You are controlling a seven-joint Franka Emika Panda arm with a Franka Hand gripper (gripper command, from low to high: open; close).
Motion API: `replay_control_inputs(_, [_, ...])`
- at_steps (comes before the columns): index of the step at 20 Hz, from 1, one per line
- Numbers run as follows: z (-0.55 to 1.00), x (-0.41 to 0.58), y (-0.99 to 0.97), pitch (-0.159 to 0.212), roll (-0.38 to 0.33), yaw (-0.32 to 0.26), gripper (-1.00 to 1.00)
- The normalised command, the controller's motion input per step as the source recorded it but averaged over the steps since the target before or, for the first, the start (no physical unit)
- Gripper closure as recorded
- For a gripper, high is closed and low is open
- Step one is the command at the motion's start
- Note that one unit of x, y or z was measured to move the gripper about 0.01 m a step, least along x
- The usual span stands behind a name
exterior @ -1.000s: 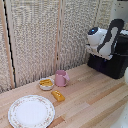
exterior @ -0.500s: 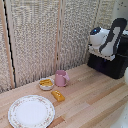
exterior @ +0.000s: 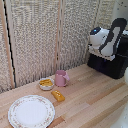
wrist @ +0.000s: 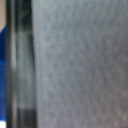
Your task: Carefully navigate your gripper to the air fryer's handle. Confidently seize the handle using your gripper. Gradually bring the handle toward yourself to access the air fryer.
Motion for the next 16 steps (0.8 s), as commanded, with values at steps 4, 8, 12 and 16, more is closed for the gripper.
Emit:
replay_control_inputs(4, [0.19,-0.009,0.38,0.062,0.305,-0.115,1.00])
replay_control_inputs(8, [0.13,0.000,0.39,0.091,0.313,-0.110,1.00])
replay_control_inputs(12, [-0.05,0.000,0.57,0.053,0.170,-0.153,1.00])
replay_control_inputs(16, [-0.25,0.003,0.70,0.048,0.052,-0.166,1.00])
